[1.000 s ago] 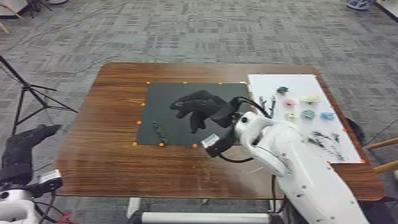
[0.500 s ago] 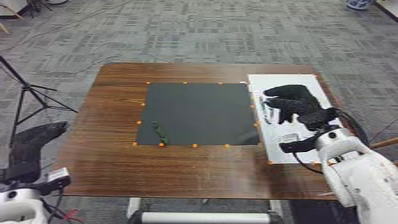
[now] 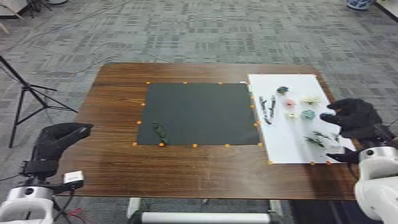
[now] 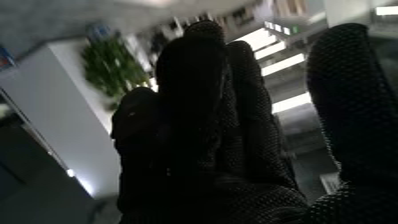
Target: Arrange flowers
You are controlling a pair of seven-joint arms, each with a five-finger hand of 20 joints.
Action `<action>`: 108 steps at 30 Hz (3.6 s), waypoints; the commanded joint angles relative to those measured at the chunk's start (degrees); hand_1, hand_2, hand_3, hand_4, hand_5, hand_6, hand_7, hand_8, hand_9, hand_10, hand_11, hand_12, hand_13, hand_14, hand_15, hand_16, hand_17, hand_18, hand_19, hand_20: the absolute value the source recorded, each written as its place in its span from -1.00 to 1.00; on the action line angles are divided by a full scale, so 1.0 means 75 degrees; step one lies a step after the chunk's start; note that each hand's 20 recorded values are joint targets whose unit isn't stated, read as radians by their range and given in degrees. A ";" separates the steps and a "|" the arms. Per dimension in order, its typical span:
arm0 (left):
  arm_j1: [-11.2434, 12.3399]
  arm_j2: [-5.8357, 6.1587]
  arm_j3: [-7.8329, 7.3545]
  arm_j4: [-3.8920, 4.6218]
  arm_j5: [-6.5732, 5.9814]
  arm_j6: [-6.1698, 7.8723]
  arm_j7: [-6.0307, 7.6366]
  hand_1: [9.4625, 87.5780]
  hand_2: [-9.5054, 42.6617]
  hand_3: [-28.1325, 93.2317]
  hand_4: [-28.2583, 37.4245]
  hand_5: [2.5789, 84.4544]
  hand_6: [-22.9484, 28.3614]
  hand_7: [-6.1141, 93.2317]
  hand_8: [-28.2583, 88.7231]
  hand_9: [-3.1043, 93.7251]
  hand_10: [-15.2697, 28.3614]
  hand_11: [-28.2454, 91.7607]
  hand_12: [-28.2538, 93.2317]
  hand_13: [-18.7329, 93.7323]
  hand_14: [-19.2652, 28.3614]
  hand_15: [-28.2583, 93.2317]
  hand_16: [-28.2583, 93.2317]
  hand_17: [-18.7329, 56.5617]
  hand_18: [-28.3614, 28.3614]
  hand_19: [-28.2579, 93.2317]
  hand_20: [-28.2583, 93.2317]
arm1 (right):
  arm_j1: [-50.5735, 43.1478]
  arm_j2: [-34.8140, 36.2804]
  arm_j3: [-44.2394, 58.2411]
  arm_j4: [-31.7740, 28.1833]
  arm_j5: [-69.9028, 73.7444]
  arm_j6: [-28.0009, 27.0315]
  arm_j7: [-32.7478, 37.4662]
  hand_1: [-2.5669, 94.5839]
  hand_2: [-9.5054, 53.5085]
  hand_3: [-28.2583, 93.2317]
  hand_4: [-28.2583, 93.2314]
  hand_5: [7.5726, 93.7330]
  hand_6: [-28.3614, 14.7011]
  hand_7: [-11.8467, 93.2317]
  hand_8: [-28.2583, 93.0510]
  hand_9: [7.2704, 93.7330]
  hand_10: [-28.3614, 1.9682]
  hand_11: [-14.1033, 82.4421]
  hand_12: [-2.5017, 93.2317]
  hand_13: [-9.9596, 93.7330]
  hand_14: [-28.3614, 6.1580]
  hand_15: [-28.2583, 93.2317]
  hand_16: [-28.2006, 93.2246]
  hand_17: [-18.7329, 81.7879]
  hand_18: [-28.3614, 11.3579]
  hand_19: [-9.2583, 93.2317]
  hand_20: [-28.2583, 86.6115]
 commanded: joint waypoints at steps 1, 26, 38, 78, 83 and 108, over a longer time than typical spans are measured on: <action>-0.0052 0.0002 -0.0052 -0.0137 0.0043 -0.0067 -0.0087 -0.41 -0.67 0.53 -0.80 0.36 -0.05 -0.42 -0.68 0.26 0.34 -0.12 -0.30 0.16 0.52 0.05 -0.52 -0.44 0.57 0.01 -0.04 | -0.0446 0.0075 -0.0143 0.0465 -0.1600 -0.0016 0.0183 -0.12 -1.00 0.54 -0.76 0.19 0.15 -0.36 -0.63 0.52 -0.02 -0.14 -0.41 0.75 0.18 0.40 0.03 0.46 -0.36 1.00 0.27; -0.0070 0.0048 -0.0030 -0.0655 -0.2746 0.0755 0.1265 -0.52 -0.59 0.59 -0.90 0.33 -0.05 -0.44 -0.67 0.22 0.36 -0.15 -0.31 0.15 0.54 -0.08 -0.51 -0.34 0.50 -0.17 -0.15 | 0.0018 0.0544 -0.0878 0.0492 -0.1716 -0.0241 0.0543 0.38 -1.00 0.35 -0.77 0.55 0.23 -0.32 -0.26 0.94 0.27 -0.15 -0.18 1.00 0.48 0.28 0.07 0.69 -0.07 1.00 0.19; -0.0022 0.0198 -0.0223 -0.0515 -0.2854 0.0703 0.1270 -0.51 -0.60 0.58 -0.87 0.34 -0.05 -0.43 -0.67 0.23 0.36 -0.14 -0.30 0.15 0.54 -0.05 -0.51 -0.34 0.51 -0.17 -0.15 | 0.1544 0.0456 -0.1611 -0.0699 -0.0202 -0.0529 0.0282 0.40 -1.00 0.35 -0.74 0.58 0.18 -0.31 -0.26 0.96 0.24 -0.12 -0.21 1.00 0.52 0.33 0.02 0.75 0.03 1.00 0.19; -0.0923 0.0472 0.0523 0.0057 -0.2989 0.0122 0.0705 -0.63 -0.49 0.61 -1.00 0.33 -0.04 -0.48 -0.66 0.20 0.36 -0.18 -0.32 0.11 0.53 -0.14 -0.51 -0.34 0.48 -0.25 -0.19 | 0.5410 -0.3480 -0.5970 0.2694 -0.0461 -0.1716 0.0564 0.45 -1.00 0.25 -0.66 0.61 0.12 -0.31 -0.34 1.00 0.12 -0.42 -0.38 1.00 0.50 0.32 -0.04 0.77 0.07 0.99 0.14; -0.1008 0.0483 0.0567 0.0094 -0.2970 -0.0001 0.0637 -0.62 -0.51 0.61 -1.00 0.31 -0.05 -0.48 -0.66 0.19 0.35 -0.18 -0.32 0.11 0.53 -0.14 -0.51 -0.36 0.50 -0.24 -0.18 | 0.5440 -0.3485 -0.5919 0.2682 -0.0451 -0.1775 0.0559 0.37 -1.00 0.19 -0.62 0.58 0.10 -0.35 -0.33 0.96 0.19 -0.45 -0.36 1.00 0.49 0.31 -0.05 0.77 0.08 0.99 0.13; -0.0742 0.0369 0.0372 -0.0015 -0.2875 -0.0223 0.0607 -0.58 -0.62 0.61 -0.91 0.29 -0.05 -0.47 -0.67 0.18 0.36 -0.17 -0.31 0.09 0.53 -0.10 -0.50 -0.42 0.53 -0.20 -0.17 | 0.5319 -0.2151 -0.4871 0.2171 -0.1433 -0.0749 0.0616 -0.31 -1.00 0.37 -0.64 0.23 0.07 -0.57 -0.60 0.64 -0.26 -0.38 -0.55 0.96 0.29 0.21 0.06 0.68 -0.08 0.98 0.14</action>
